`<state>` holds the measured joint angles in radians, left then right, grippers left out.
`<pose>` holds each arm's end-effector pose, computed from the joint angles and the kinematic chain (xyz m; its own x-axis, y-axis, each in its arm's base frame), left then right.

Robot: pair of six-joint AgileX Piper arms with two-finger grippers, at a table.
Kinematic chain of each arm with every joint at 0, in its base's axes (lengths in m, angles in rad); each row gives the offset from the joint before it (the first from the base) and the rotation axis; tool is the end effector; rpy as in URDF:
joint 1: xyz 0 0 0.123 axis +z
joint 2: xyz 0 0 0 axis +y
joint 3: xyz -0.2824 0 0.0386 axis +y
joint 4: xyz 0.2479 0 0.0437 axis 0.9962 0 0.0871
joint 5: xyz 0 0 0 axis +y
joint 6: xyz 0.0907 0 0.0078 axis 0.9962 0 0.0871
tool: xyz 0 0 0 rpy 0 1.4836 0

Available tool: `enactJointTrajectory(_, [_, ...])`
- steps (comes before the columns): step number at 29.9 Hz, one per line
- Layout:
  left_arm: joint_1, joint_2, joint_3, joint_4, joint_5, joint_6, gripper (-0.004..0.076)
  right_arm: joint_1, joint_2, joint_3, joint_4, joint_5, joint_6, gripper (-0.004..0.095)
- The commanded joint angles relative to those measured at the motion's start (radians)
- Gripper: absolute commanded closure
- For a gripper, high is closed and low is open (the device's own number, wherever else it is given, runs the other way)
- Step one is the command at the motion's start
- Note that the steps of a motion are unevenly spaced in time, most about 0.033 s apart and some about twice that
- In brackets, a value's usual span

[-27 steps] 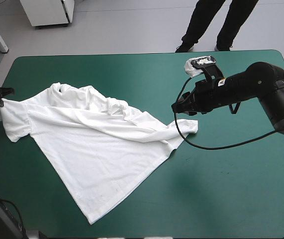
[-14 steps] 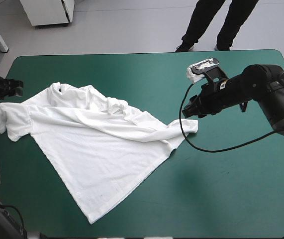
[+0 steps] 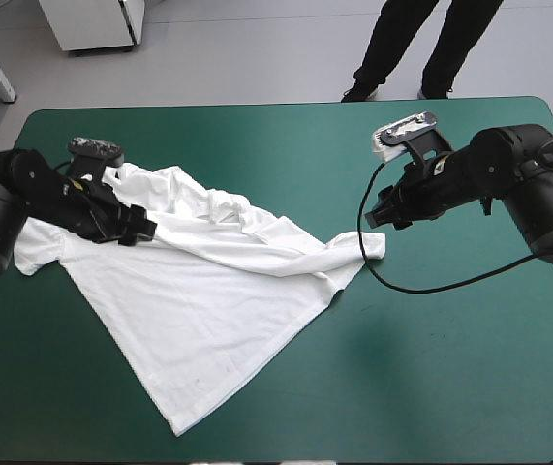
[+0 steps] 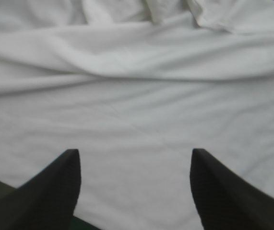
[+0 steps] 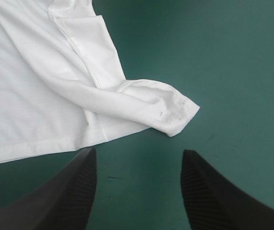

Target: Fold the cloth

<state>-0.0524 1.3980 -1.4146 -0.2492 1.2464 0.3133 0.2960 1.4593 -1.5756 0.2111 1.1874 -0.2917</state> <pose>0.2725 -0.0356 0.3754 -0.8456 0.2686 -0.4613 0.3541 0.9289 -0.1084 0.2799 0.1039 0.4061 -0.6926 -0.4267 -0.5816 -0.5480 0.8355 0.0396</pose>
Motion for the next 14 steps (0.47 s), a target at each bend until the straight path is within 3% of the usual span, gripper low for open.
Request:
enactJointTrajectory(1, [-0.063, -0.144, 0.092, 0.004, 0.042, -0.081, 0.0243, 0.002, -0.032, -0.022, 0.016, -0.027, 0.000, 0.0393])
enactJointTrajectory(8, [-0.185, -0.404, 0.375, 0.004, 0.042, -0.159, 0.0243, 0.002, -0.032, -0.022, 0.030, -0.017, 0.000, 0.0393])
enactJointTrajectory(14, [-0.345, -0.518, 0.561, 0.001, 0.044, -0.261, 0.0244, 0.002, -0.032, -0.022, 0.032, -0.013, 0.005, 0.0394])
